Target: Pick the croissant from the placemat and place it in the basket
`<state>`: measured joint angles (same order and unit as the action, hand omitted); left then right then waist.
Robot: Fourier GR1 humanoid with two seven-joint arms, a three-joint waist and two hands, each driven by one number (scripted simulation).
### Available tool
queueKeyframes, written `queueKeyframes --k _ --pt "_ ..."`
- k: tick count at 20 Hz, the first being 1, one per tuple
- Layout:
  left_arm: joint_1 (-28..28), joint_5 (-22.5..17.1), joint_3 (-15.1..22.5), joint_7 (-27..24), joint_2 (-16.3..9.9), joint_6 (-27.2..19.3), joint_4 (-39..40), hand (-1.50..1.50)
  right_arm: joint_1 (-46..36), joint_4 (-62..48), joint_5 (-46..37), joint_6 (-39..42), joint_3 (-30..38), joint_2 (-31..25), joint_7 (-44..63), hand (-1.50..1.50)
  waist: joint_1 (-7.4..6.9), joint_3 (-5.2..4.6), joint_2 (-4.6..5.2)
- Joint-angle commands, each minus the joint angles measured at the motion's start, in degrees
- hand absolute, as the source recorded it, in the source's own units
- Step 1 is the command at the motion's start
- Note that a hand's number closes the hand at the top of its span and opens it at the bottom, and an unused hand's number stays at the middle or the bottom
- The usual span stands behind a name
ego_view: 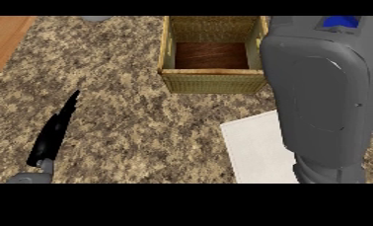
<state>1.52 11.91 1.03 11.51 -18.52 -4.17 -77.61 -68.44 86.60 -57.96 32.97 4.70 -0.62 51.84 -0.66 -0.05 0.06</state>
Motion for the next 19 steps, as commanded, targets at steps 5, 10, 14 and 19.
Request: queueKeyframes --k 5,10,14,19 --pt "2.7 2.0 1.3 4.2 1.8 0.1 -1.5 0.0 -0.5 -11.7 2.2 -15.7 -2.9 0.6 -0.2 -1.5 -0.23 0.02 0.06" --pt "-0.9 1.4 0.6 3.2 2.1 0.0 -3.6 0.0 0.6 -11.8 -1.2 -25.9 -1.7 0.6 -1.7 -1.5 -0.4 0.05 0.0" --pt "-0.8 1.9 -0.4 0.8 1.1 0.3 -0.8 0.0 1.6 -10.0 -2.9 -32.4 1.0 0.6 1.6 -1.5 0.12 0.04 -0.08" --pt "0.1 0.1 -1.7 3.0 0.1 2.4 -2.5 0.0 7.2 -3.4 -0.5 -31.8 7.8 -4.0 3.7 -1.5 1.39 0.11 -0.37"
